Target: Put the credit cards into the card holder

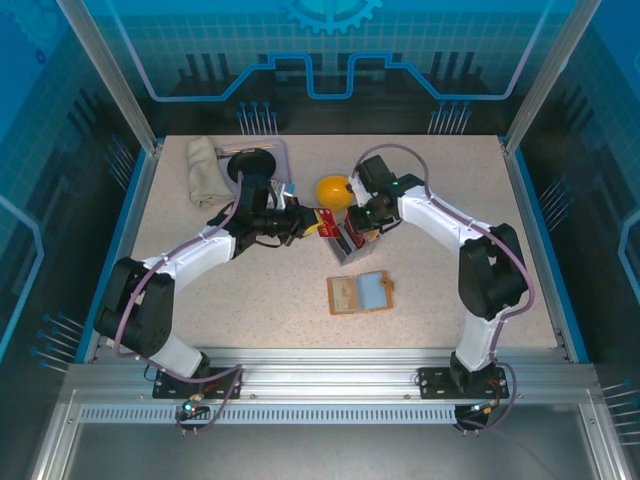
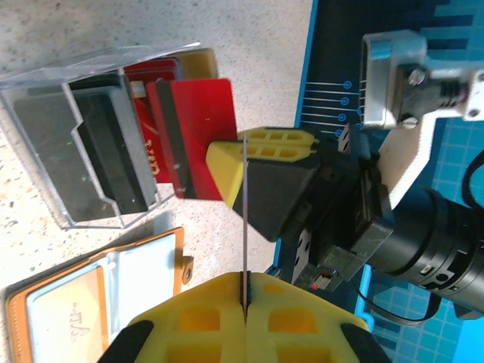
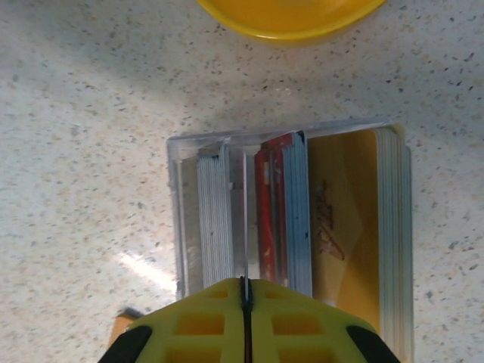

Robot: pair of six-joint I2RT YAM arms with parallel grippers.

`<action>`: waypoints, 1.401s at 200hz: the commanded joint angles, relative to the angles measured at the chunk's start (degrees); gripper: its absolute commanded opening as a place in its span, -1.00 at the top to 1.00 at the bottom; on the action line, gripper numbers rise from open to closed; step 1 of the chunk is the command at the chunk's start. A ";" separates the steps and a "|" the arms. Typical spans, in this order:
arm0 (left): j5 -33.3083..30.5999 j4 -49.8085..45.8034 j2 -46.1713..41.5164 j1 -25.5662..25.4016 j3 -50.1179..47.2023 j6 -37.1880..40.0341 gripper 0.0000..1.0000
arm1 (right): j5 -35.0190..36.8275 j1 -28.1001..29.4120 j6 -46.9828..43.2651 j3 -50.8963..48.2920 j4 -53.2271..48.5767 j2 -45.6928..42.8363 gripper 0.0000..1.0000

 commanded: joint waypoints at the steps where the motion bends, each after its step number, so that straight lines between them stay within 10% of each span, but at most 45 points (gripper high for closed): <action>1: -0.34 -1.42 -1.75 -0.04 -0.82 1.52 1.00 | 4.93 1.04 -2.50 1.68 -1.42 1.64 0.84; 83: 0.02 0.02 -2.45 -1.64 -3.71 2.24 1.00 | 6.89 1.30 0.53 -0.44 -2.32 -2.28 0.39; 181: -11.55 11.08 3.19 -18.49 -13.52 3.82 1.00 | -2.33 -2.07 10.25 -25.64 -2.11 -20.27 -0.36; 280: -14.92 22.77 10.65 -21.58 -17.65 3.71 1.00 | -9.69 -4.92 11.24 -32.77 4.24 -14.77 -0.41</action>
